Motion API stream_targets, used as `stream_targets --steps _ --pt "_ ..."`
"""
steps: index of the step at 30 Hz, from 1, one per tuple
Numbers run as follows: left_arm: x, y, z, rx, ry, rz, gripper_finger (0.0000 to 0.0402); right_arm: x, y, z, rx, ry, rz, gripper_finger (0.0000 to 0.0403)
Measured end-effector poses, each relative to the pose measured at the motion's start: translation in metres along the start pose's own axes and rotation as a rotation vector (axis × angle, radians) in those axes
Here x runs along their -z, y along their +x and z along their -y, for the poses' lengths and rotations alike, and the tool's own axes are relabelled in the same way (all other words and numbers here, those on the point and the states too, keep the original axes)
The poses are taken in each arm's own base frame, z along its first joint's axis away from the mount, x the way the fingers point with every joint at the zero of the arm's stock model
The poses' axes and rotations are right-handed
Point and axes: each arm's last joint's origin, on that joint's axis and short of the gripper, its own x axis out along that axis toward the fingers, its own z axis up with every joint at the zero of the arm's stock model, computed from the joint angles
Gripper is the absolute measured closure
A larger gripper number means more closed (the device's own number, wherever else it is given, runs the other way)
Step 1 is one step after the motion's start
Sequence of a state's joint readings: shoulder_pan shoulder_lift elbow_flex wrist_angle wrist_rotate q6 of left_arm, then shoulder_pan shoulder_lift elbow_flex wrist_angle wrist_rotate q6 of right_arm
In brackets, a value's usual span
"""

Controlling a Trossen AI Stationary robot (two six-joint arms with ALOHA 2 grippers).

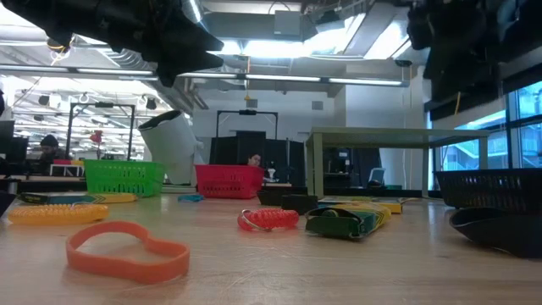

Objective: Pick & Place Office Desk Supplies
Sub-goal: Put the blue rubber band into the black basket

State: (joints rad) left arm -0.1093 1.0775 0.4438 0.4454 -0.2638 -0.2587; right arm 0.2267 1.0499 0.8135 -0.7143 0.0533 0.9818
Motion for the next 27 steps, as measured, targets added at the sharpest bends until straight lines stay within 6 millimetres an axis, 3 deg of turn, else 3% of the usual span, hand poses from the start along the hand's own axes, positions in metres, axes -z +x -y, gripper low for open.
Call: stream_targets --steps 9,16,21,27 --pt "0.0 0.0 0.0 0.0 -0.008 0.0 0.0244 0.019 0.048 -0.03 0.046 -0.333 -0.25 0.0228" --pt "0.0 0.0 0.0 0.0 -0.008 0.0 0.0244 0.03 0.079 -0.052 0.074 -0.538 -0.346 0.0228" --pt "0.0 0.0 0.0 0.0 -0.008 0.0 0.0244 0.037 0.098 -0.055 0.101 -0.669 -0.407 0.0222" --pt "0.0 0.0 0.0 0.0 -0.007 -0.004 0.0244 0.044 0.113 -0.049 0.168 -0.745 -0.474 0.0188"
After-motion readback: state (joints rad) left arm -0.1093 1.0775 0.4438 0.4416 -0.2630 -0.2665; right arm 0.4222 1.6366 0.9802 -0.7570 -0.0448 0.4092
